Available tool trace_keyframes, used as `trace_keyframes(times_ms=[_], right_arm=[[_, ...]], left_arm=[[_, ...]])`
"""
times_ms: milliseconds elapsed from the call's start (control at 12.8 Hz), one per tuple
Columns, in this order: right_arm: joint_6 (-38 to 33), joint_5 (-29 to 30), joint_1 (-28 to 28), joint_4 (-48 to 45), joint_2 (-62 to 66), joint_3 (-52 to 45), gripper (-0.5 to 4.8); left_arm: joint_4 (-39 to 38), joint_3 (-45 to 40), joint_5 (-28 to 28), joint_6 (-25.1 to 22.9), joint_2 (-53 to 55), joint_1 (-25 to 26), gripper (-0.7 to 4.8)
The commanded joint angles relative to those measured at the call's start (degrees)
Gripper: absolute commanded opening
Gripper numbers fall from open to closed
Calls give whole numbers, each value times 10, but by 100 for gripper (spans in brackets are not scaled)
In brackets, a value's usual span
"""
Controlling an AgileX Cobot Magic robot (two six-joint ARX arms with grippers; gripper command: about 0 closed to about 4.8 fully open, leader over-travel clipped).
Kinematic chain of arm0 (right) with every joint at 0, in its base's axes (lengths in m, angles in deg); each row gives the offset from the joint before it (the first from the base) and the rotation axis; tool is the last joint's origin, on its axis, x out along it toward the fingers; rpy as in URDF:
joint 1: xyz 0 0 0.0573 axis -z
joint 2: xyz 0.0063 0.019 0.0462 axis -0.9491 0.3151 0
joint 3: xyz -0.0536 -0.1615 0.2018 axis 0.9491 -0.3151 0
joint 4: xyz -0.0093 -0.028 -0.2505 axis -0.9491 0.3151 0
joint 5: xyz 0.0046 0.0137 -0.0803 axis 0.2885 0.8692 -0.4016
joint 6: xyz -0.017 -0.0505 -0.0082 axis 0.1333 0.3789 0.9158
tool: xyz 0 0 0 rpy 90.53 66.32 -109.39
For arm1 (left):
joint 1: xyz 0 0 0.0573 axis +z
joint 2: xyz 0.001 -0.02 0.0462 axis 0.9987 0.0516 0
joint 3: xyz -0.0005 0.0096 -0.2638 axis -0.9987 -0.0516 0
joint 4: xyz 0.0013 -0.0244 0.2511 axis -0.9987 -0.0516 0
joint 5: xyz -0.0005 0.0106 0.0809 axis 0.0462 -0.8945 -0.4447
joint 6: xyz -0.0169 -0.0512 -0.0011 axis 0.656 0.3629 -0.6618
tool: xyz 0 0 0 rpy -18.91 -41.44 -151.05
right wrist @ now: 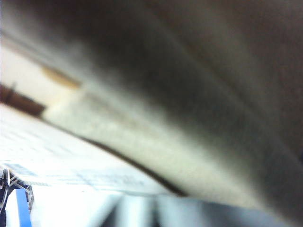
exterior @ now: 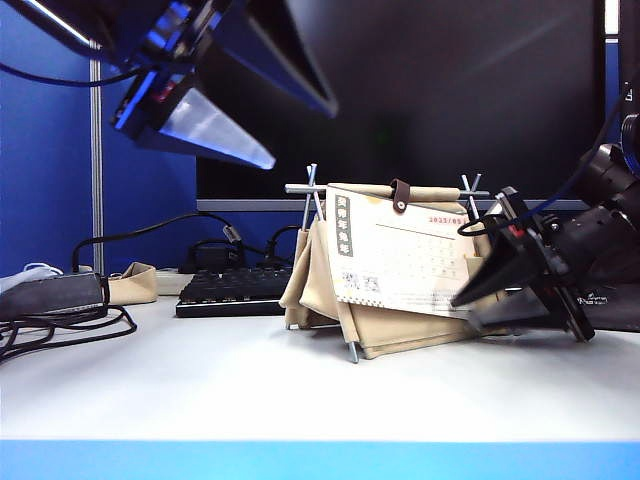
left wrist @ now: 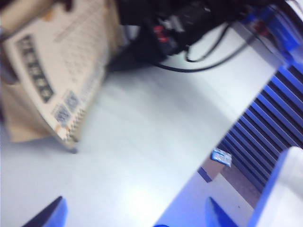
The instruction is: Turn one page of the calendar.
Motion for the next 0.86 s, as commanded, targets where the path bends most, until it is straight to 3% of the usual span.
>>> trace_keyframes(times_ms=[78, 549, 627, 706, 862], right_arm=[[-3, -7, -1, -1, 5, -3, 24], [-48, 61, 0, -73, 3, -2, 35], [-55, 63, 0, -80, 2, -2, 94], [-72, 60, 0, -91, 2, -2, 214], [-74, 60, 0, -102, 2, -3, 235]], left_arm=[[4, 2, -25, -4, -2, -18, 382], [4, 2, -27, -4, -2, -23, 382], [4, 2, -27, -4, -2, -23, 382], [4, 2, -27, -4, -2, -23, 382], [4, 2, -27, -4, -2, -23, 382]])
